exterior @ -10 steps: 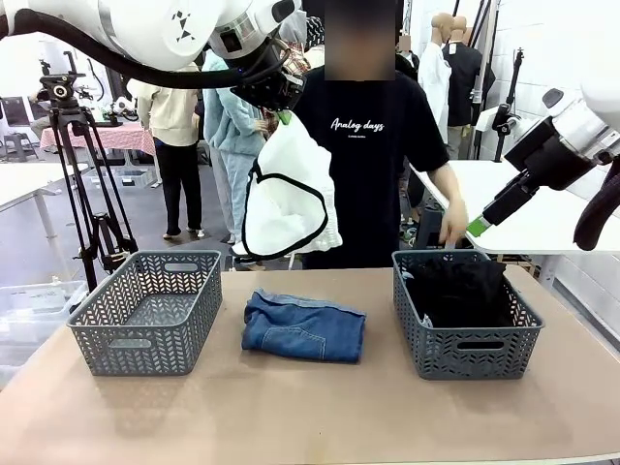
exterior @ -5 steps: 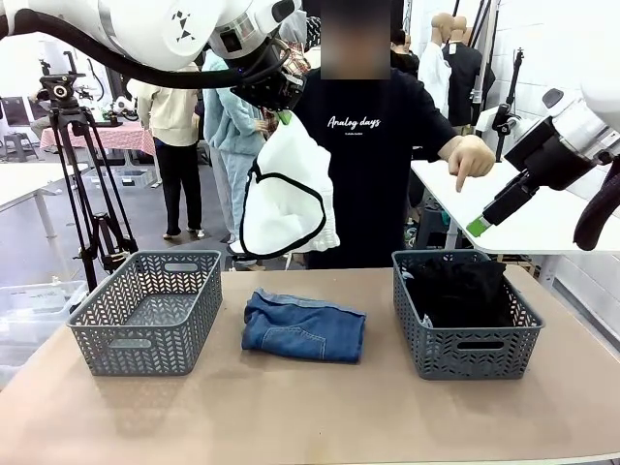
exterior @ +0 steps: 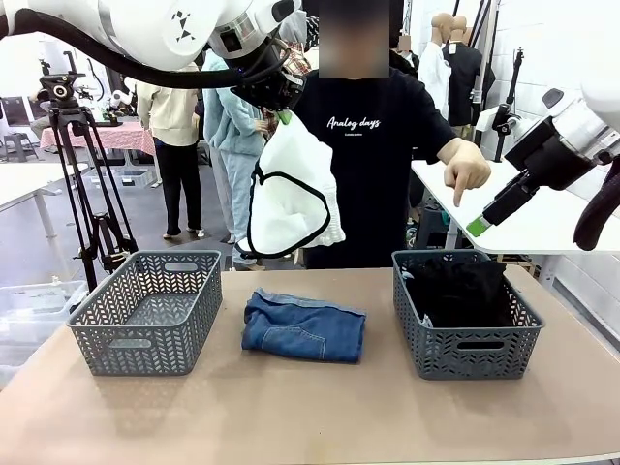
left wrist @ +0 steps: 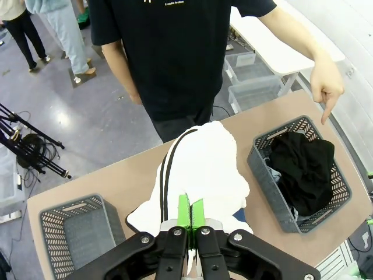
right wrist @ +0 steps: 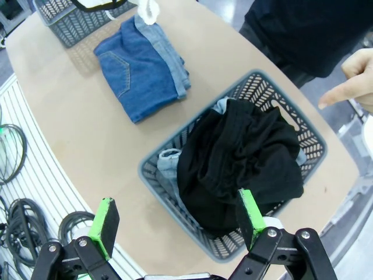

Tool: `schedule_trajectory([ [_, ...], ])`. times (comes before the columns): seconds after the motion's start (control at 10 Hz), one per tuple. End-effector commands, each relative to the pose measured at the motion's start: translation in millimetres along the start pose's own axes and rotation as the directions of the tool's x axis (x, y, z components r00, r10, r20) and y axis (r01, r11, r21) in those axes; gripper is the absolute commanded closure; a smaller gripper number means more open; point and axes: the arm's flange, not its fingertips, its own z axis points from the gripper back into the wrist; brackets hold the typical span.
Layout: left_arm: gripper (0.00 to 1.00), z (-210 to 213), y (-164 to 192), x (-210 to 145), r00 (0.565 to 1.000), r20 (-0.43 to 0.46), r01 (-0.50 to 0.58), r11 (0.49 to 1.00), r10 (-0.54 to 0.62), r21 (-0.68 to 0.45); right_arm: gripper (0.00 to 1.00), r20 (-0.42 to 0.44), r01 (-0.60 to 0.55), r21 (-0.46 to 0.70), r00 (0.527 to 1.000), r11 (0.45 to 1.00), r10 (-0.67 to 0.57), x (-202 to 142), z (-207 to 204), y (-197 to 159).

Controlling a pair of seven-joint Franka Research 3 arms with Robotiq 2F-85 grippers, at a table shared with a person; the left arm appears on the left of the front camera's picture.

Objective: Sort the tops and bottoms.
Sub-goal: Sort the clothes according to human instructions.

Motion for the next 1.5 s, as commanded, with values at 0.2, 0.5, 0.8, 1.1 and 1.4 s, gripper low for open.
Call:
schedule_trajectory([
  [0.2,1.0,4.6,3.5,0.9,1.0,0.005,-0.004,1.0,0.004,-0.004,0.0,0.001,0.016,-0.05,1.0,0.999,-0.016,-12.3,21.6,7.6],
  [0.5,1.0,4.6,3.5,0.9,1.0,0.005,-0.004,1.0,0.004,-0.004,0.0,-0.027,0.13,-0.111,0.991,0.985,-0.134,-80.4,74.2,9.5],
  [0.8,1.0,0.5,0.2,0.4,1.0,0.001,0.0,1.0,0.0,0.0,0.0,0.003,0.18,-0.053,0.984,0.982,-0.18,-112.2,76.8,6.3],
  [1.1,1.0,8.1,-73.6,51.6,0.988,0.133,0.1,0.973,-0.072,-0.21,0.0,-0.006,0.145,-0.099,0.989,0.984,-0.146,-101.1,88.1,4.8],
  [1.4,1.0,3.5,-134.8,62.4,0.982,0.139,0.172,0.906,-0.127,-0.388,0.0,-0.006,0.145,-0.099,0.989,0.984,-0.146,-101.1,88.1,4.8],
])
